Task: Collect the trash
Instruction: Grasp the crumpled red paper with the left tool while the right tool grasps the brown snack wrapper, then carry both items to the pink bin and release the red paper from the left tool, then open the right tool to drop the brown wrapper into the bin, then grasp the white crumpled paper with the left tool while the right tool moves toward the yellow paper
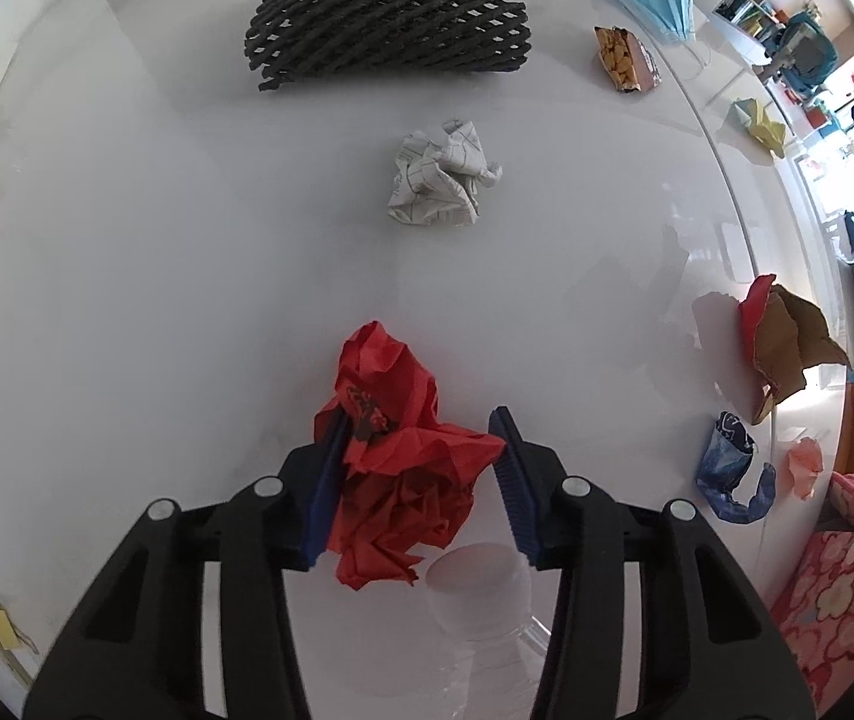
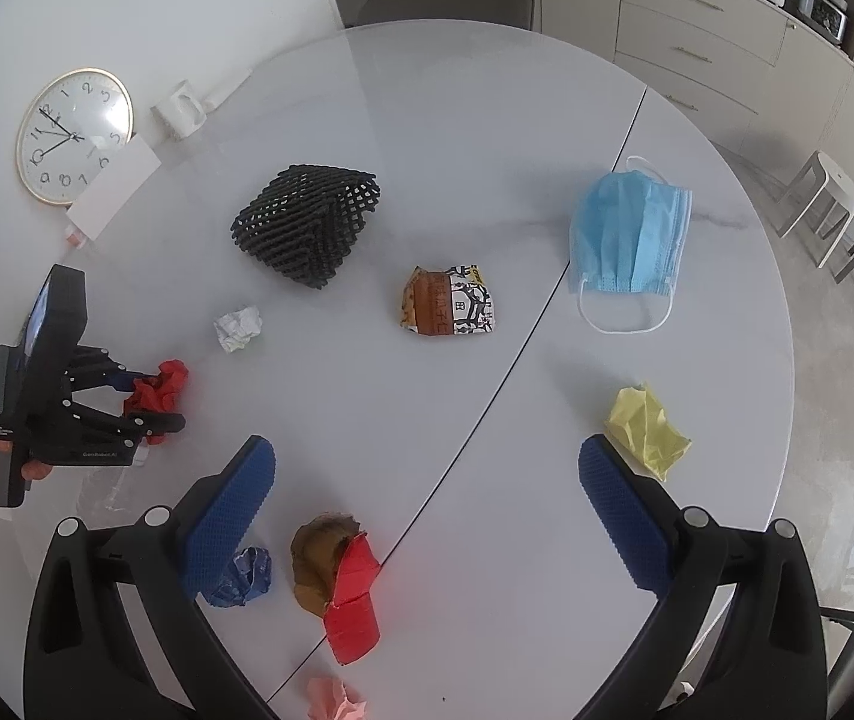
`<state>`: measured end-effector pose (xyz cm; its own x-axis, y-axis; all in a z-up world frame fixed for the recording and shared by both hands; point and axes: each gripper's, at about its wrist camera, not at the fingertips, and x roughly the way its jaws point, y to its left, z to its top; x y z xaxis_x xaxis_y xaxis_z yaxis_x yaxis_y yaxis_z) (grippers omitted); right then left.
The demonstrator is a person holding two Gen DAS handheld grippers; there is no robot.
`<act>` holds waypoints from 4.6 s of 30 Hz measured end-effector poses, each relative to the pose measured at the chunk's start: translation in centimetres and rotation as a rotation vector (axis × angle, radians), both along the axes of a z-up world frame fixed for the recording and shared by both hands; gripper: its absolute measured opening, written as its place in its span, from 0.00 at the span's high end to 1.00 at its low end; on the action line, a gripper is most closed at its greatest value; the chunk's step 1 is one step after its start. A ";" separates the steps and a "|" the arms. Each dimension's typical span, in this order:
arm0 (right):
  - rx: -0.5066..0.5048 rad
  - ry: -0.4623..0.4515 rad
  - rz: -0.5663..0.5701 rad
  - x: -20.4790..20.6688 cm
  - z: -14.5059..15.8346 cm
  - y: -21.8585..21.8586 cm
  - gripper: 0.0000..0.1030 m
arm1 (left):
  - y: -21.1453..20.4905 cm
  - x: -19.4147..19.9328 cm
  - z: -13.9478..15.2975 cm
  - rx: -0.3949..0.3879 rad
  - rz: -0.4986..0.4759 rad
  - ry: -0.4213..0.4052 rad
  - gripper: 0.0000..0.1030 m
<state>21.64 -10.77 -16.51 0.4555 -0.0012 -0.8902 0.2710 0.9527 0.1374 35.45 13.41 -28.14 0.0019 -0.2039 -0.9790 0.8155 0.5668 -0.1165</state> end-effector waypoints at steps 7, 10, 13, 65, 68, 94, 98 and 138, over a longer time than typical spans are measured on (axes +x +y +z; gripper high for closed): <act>-0.017 0.019 0.031 3.7 -1.7 -1.2 0.02 | 1.6 1.8 1.9 -0.105 0.195 0.001 0.59; -0.009 0.040 0.031 6.5 -3.6 -2.2 0.02 | 1.7 1.8 4.0 -0.140 0.293 -0.049 0.59; -0.016 0.068 0.018 9.1 -5.7 -3.0 0.02 | 1.1 1.0 6.3 -0.166 0.380 -0.105 0.59; -0.093 -0.004 -0.089 -26.2 0.8 -18.1 0.46 | -30.2 -33.4 7.9 -0.244 -0.032 0.101 0.58; -0.064 0.003 -0.063 -28.1 -0.3 -20.9 0.46 | -33.4 -35.1 5.7 -0.213 -0.016 0.128 0.58; 0.076 0.062 0.218 -28.9 -6.2 -25.2 0.42 | -34.7 -37.7 5.3 -0.065 0.249 -0.023 0.20; 0.102 0.076 0.279 -27.9 -6.8 -23.6 0.30 | -32.6 -37.1 5.9 -0.048 0.316 -0.048 0.20; 0.061 -0.176 0.176 -8.6 4.6 -16.0 0.02 | -9.8 -8.8 12.3 -0.193 0.968 -0.222 0.08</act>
<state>13.05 -26.74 -11.92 0.5922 0.1431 -0.7930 0.0686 0.9716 0.2265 26.68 3.58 -15.79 0.4284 -0.1729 -0.8869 0.0298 0.9837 -0.1774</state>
